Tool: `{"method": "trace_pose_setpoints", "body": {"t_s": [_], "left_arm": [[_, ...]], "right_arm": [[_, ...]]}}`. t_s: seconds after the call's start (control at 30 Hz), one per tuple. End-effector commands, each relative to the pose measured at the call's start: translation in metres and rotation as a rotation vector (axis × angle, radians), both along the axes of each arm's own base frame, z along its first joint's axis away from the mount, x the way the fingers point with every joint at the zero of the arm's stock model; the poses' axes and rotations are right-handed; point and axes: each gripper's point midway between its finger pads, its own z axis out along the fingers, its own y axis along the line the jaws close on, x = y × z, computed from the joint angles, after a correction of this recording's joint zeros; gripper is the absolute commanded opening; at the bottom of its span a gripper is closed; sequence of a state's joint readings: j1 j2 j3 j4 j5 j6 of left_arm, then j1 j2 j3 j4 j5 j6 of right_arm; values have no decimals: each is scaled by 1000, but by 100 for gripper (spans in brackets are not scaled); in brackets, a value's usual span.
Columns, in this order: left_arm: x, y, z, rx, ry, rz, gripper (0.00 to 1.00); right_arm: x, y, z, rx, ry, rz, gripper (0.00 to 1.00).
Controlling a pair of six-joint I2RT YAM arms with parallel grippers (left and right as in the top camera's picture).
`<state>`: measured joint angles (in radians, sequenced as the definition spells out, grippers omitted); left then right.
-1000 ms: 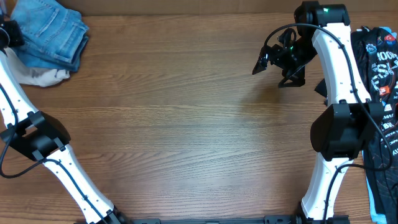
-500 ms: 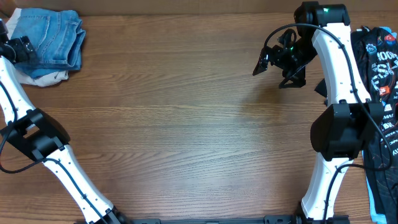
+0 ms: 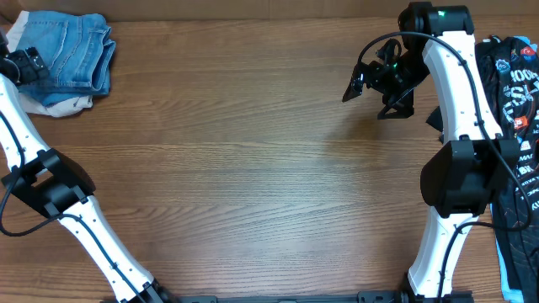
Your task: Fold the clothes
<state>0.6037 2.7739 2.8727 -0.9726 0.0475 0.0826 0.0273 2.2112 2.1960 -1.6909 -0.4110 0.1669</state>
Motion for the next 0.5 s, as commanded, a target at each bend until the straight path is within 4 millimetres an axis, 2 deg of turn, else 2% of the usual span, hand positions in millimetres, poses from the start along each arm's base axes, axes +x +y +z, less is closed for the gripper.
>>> {"method": "trace_pose_setpoints", "body": {"t_s": [0.0, 0.13, 0.47], "left_arm": [[2, -1, 0, -19, -17, 27, 100], [-2, -3, -15, -41, 14, 27, 95], [-19, -14, -75, -145, 121, 70, 94]], "right_arm": [[4, 1, 20, -4, -72, 12, 96], [4, 1, 20, -4, -75, 12, 96], [7, 1, 20, -4, -87, 12, 96]]}}
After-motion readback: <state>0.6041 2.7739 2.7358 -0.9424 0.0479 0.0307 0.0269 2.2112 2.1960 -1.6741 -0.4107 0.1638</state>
